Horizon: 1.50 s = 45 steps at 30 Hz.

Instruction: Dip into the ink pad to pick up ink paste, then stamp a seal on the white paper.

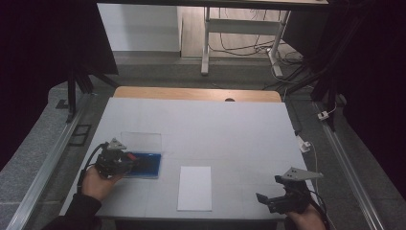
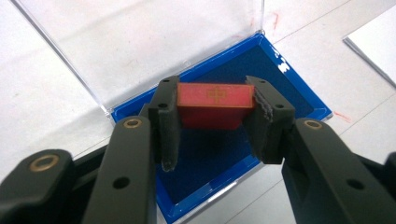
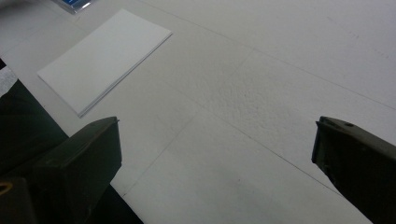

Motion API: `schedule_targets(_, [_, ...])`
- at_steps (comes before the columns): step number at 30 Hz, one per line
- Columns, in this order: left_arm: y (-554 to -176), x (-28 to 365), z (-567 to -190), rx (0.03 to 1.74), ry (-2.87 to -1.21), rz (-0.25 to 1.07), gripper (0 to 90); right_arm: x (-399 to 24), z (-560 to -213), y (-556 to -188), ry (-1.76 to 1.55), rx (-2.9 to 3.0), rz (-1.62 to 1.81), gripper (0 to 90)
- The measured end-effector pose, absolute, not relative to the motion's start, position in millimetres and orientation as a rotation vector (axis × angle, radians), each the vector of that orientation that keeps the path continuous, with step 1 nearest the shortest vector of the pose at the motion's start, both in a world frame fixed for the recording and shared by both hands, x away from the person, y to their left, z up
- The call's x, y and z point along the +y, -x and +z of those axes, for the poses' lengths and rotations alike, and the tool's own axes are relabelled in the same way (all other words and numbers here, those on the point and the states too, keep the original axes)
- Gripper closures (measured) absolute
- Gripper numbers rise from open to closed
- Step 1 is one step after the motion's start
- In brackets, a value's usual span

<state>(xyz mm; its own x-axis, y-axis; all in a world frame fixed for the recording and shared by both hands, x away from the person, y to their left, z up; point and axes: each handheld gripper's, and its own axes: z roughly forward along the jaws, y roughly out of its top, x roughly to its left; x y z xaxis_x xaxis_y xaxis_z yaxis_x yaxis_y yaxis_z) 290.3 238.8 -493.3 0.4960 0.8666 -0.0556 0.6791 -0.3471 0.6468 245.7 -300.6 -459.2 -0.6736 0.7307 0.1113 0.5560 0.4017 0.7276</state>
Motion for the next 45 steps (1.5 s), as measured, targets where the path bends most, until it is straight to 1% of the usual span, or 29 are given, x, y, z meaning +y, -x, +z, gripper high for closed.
schedule_targets(19, [-278.1, 234.7, -472.3, 1.223, -2.059, 0.443, 58.5, -301.0, -459.1, -245.4, -1.134, 2.431, 1.137, 1.4])
schedule_targets(31, [-272.3, 229.4, -461.3, 1.177, -2.006, 0.382, 58.5, -301.2, -459.3, -245.3, -1.132, 2.431, 1.136, 1.4])
schedule_targets(38, [-269.9, 223.0, -457.5, 1.174, -2.018, 0.378, 58.4, -301.3, -459.0, -245.8, -1.137, 2.427, 1.142, 1.4])
schedule_targets(45, [-268.7, 211.1, -453.6, 1.127, -2.051, 0.364, 58.4, -301.8, -458.9, -245.3, -1.143, 2.424, 1.147, 1.4])
